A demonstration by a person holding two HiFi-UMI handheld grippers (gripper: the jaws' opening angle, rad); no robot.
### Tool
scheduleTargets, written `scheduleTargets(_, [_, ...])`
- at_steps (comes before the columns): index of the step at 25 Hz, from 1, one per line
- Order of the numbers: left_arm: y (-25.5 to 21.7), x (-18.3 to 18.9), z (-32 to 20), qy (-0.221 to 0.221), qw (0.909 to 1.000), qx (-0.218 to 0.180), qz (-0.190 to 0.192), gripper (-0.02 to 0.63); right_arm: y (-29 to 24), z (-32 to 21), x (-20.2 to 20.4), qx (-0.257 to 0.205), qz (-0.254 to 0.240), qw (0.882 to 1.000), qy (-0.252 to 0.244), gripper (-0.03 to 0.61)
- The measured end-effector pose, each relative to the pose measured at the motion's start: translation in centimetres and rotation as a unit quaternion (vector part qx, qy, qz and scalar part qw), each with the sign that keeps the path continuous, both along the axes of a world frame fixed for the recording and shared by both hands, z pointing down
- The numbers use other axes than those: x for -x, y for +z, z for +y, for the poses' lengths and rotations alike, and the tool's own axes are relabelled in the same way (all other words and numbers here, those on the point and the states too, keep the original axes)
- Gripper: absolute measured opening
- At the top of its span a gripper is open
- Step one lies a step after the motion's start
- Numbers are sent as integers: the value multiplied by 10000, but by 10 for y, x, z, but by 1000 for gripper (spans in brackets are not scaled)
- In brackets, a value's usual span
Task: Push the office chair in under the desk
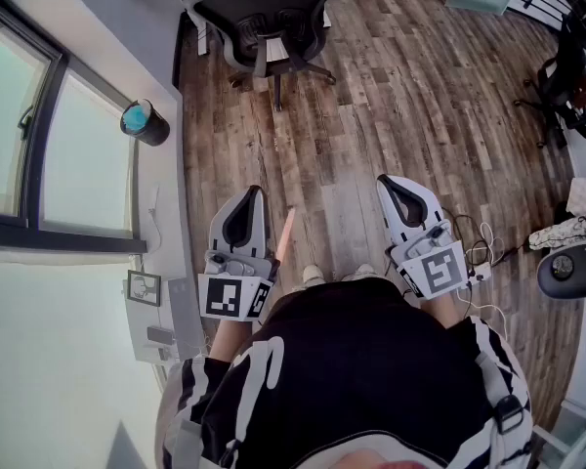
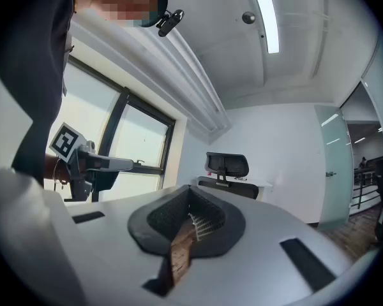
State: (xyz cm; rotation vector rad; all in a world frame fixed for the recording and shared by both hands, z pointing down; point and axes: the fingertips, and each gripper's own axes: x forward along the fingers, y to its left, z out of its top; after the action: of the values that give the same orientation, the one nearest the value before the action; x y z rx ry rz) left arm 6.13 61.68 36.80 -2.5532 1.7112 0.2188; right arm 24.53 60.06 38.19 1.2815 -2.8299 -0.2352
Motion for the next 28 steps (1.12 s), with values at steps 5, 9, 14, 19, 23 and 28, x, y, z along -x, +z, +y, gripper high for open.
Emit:
scheduleTargets(5, [1, 7, -2, -74, 9999, 100, -57, 8, -4, 2, 6, -23, 2, 10000, -5, 9])
scheduleTargets(9, [5, 10, -1, -104, 9998, 159, -48, 8, 0, 1, 7, 17, 21, 10000, 3, 10])
scheduleTargets(14, [8, 15, 0, -110, 9997, 180, -108, 7, 3, -1, 14, 68, -7, 10000, -9, 9])
scheduleTargets(19, [6, 23, 3, -119, 9995, 165, -227, 8, -1, 2, 30, -166, 184, 9997, -1, 11])
scheduleTargets(23, [11, 27, 3, -205, 9977, 195, -615, 8, 1, 5, 36, -34, 55, 10000, 54, 11])
scheduleTargets(28, [20, 31, 1, -254, 9969, 316, -677, 8, 11, 13, 36, 104, 168, 9998, 34, 11])
